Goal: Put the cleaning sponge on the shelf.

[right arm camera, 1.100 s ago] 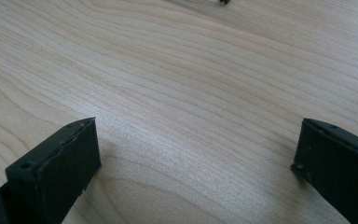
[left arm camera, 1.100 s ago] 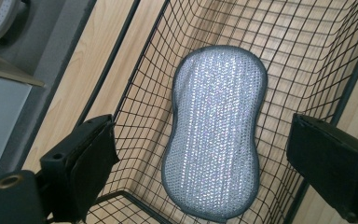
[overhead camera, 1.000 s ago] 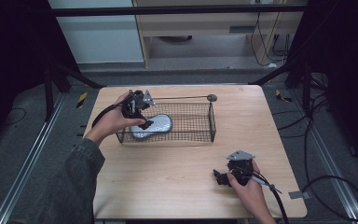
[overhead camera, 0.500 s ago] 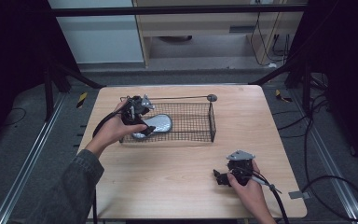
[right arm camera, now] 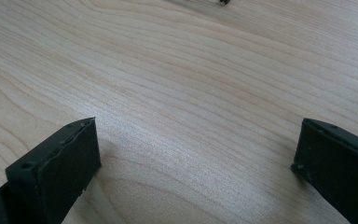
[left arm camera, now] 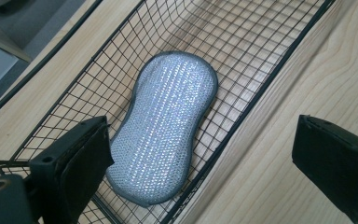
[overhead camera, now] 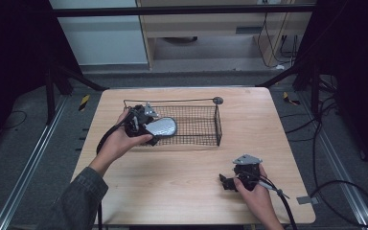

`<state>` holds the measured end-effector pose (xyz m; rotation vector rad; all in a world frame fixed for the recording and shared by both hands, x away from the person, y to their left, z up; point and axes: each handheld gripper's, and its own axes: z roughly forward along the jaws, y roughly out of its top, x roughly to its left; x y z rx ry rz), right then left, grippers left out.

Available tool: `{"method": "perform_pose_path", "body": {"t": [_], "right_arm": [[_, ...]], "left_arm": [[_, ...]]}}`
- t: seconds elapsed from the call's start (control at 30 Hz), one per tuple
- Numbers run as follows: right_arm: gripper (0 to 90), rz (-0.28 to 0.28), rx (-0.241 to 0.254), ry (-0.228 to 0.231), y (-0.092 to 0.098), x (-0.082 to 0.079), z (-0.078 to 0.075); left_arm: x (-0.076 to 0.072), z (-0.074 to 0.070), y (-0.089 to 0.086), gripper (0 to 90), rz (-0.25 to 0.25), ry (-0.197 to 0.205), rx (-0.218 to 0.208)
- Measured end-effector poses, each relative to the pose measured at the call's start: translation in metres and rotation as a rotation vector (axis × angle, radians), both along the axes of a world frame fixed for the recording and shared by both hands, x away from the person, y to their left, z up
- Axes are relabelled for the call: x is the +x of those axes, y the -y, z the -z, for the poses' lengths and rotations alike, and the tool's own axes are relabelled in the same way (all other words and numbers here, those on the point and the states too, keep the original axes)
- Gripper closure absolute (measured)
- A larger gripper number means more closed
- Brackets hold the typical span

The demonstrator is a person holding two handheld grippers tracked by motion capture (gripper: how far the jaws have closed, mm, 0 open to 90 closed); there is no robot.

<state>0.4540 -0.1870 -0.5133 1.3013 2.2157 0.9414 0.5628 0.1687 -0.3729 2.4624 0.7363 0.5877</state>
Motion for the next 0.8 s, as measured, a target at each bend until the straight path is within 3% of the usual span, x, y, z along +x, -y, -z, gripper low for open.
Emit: {"method": "perform_pose_path", "body": {"t": [0.2,0.3,0.8], "right_arm": [[0.4,-0.002,-0.001,0.001,0.0,0.0,0.0],[0.4,-0.002,-0.001,0.001,0.0,0.0,0.0],[0.5,0.003,0.0,0.0,0.0,0.0,0.0]], "left_arm": [[-0.018,0.001,-0.005,4.0,-0.008,0.03,-0.038],[-0.028,0.005,-0.007,4.3,-0.018,0.036,-0.035],[-0.068,0.03,-0.015,4.9,-0.028,0.02,-0.063]]}}
